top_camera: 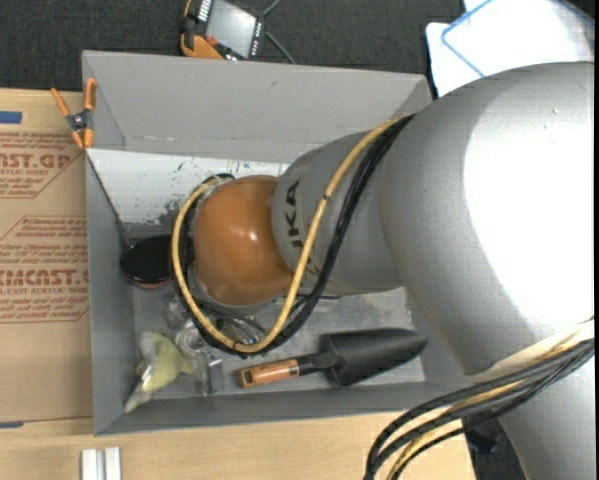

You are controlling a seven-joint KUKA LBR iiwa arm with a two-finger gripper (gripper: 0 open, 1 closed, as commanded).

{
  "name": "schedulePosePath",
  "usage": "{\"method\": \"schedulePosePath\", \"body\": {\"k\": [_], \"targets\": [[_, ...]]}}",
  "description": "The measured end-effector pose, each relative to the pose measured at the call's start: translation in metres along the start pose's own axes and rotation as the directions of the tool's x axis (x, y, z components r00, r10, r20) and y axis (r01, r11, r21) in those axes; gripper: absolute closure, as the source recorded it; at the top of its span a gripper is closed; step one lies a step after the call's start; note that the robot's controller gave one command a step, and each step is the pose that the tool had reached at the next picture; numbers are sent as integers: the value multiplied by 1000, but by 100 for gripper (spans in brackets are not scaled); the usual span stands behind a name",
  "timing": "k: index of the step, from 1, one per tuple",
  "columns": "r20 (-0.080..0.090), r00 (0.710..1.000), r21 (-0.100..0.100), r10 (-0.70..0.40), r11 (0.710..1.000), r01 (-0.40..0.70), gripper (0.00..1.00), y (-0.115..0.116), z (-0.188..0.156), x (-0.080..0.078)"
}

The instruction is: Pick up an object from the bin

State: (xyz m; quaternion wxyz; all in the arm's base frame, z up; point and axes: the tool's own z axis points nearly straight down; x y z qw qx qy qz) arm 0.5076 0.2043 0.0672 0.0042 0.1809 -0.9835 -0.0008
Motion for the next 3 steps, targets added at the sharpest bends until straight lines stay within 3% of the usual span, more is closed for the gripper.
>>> {"method": "schedulePosePath", "body": {"k": [1,2,3], "targets": [[18,976,5,-216,976,216,0,1,-84,-4],[-1,965,-2,-264,965,264,0,26,-32,17],[22,763,16,-646,763,646,0,19,-4,5]]}}
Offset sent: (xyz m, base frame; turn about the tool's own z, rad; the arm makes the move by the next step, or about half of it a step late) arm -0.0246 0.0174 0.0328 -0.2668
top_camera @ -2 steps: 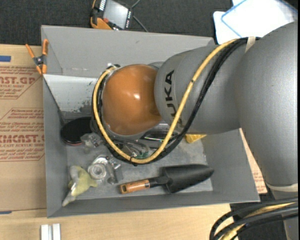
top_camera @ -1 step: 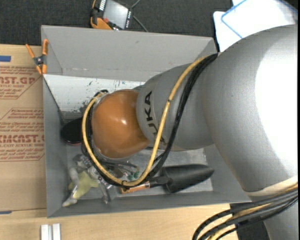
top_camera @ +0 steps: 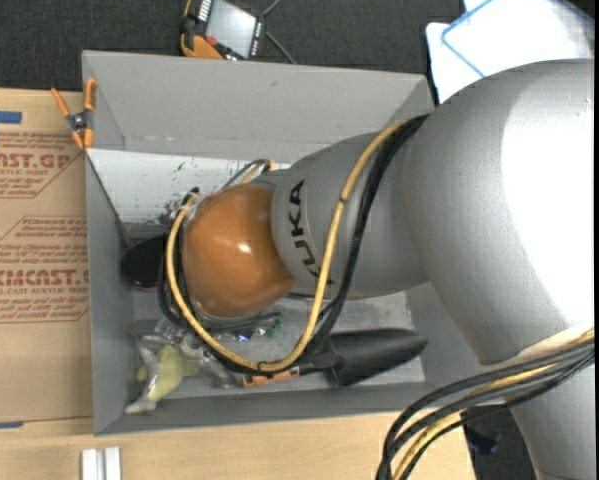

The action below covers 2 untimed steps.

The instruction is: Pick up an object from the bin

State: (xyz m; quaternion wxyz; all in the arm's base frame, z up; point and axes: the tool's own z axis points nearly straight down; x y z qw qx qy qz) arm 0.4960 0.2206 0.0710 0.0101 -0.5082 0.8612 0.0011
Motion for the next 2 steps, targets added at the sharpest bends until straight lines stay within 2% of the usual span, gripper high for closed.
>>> {"method": "schedulePosePath", "body": {"k": [1,2], "targets": [[-17,954,-7,299,954,-299,100,14,-2,-7],[-17,954,-7,299,954,-299,100,14,-2,-7]]}}
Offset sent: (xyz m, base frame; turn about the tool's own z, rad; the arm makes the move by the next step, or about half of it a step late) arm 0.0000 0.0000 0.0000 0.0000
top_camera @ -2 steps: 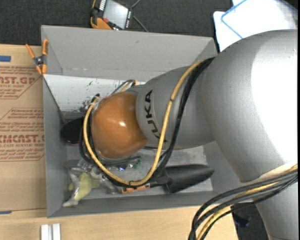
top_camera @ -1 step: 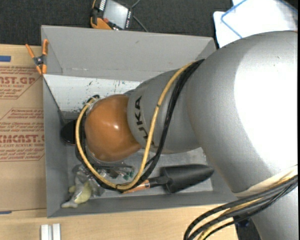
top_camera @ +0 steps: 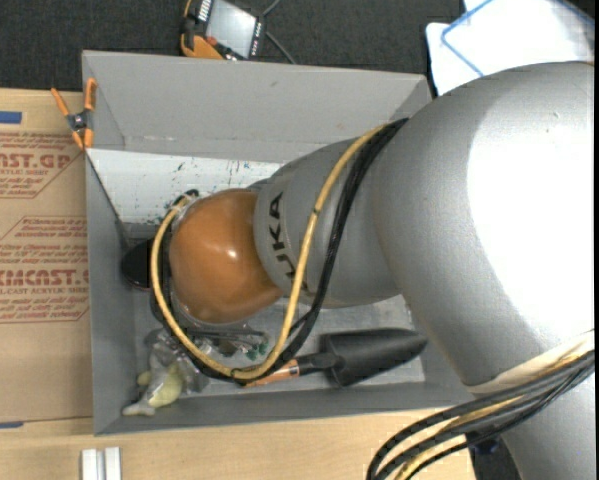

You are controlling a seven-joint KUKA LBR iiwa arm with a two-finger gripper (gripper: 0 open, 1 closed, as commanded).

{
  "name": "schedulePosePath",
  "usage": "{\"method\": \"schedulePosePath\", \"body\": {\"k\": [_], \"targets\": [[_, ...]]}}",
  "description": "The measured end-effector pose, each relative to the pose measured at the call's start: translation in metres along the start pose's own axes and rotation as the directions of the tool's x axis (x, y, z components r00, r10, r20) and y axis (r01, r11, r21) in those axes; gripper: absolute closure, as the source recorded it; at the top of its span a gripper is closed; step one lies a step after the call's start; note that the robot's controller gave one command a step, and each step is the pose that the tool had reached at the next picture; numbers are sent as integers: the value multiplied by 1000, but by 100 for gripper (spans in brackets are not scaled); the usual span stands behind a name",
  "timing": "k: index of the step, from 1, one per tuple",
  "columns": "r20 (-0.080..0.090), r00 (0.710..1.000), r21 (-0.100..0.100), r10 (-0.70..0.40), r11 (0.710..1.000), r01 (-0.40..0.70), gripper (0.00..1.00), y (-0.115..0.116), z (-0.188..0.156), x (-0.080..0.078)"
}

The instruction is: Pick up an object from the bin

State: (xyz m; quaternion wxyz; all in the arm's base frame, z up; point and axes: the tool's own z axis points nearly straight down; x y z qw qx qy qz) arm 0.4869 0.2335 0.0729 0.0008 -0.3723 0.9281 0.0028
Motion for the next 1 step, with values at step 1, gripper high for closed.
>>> {"method": "schedulePosePath", "body": {"k": [1], "targets": [[-6,1000,-3,0,1000,0,100,1,-19,2]]}}
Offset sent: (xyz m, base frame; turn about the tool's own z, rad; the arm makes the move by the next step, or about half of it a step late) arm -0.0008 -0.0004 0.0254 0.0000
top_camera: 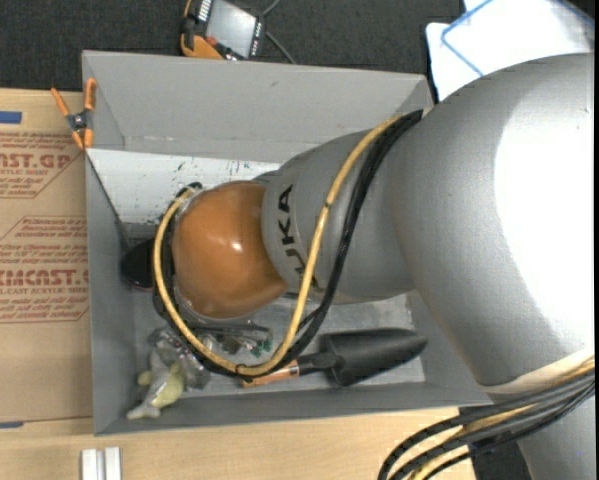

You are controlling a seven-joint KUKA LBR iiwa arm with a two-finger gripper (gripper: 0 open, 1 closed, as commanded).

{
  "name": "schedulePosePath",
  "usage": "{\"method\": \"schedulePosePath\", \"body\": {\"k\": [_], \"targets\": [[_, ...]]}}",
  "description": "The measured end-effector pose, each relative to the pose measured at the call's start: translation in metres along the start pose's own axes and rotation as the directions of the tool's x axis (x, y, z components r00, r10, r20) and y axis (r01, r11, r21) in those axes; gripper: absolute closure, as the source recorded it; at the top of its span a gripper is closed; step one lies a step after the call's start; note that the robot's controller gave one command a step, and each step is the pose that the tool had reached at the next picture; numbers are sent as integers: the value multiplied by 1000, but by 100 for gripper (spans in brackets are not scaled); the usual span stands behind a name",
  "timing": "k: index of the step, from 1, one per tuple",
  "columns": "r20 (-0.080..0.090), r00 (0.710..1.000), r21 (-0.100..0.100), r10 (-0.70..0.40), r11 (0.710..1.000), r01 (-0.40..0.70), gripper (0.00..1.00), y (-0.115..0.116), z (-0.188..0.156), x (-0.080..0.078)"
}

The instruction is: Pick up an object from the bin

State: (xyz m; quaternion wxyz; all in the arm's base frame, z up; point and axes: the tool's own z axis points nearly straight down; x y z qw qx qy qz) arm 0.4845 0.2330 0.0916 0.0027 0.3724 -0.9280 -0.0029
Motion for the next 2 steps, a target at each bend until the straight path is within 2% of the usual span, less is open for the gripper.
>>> {"method": "schedulePosePath", "body": {"k": [1,2], "targets": [[5,1000,2,-1,1000,1,100,0,-18,-1],[0,1000,-1,-1,1000,1,100,1,-30,0]]}}
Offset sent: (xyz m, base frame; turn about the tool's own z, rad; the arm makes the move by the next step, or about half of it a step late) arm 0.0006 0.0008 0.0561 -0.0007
